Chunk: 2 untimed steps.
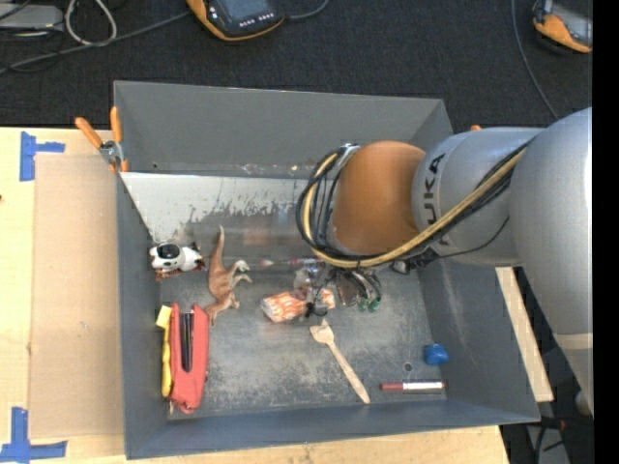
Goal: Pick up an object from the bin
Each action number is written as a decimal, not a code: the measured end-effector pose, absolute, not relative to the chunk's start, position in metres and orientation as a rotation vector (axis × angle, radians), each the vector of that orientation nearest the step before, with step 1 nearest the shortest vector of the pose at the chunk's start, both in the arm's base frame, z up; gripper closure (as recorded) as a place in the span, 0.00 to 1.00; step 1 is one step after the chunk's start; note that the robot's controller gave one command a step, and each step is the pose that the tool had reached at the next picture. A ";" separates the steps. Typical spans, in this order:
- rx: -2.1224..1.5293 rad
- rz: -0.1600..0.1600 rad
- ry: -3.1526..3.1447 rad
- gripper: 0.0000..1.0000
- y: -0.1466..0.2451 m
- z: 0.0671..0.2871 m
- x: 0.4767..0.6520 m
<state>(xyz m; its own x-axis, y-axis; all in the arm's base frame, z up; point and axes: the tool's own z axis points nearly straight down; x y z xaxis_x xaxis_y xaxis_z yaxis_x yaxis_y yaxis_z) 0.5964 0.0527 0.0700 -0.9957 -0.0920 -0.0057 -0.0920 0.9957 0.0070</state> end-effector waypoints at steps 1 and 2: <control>-0.146 0.012 3.133 1.00 0.053 0.070 0.597; -0.144 0.012 3.141 1.00 0.053 0.098 0.594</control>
Offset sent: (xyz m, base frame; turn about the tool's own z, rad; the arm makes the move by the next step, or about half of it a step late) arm 0.0000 0.0001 0.0614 -0.0013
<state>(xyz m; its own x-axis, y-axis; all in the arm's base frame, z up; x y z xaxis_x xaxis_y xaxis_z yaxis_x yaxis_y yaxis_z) 0.5941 0.0527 0.0976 -0.9958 -0.0918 0.0021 -0.0917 0.9958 0.0075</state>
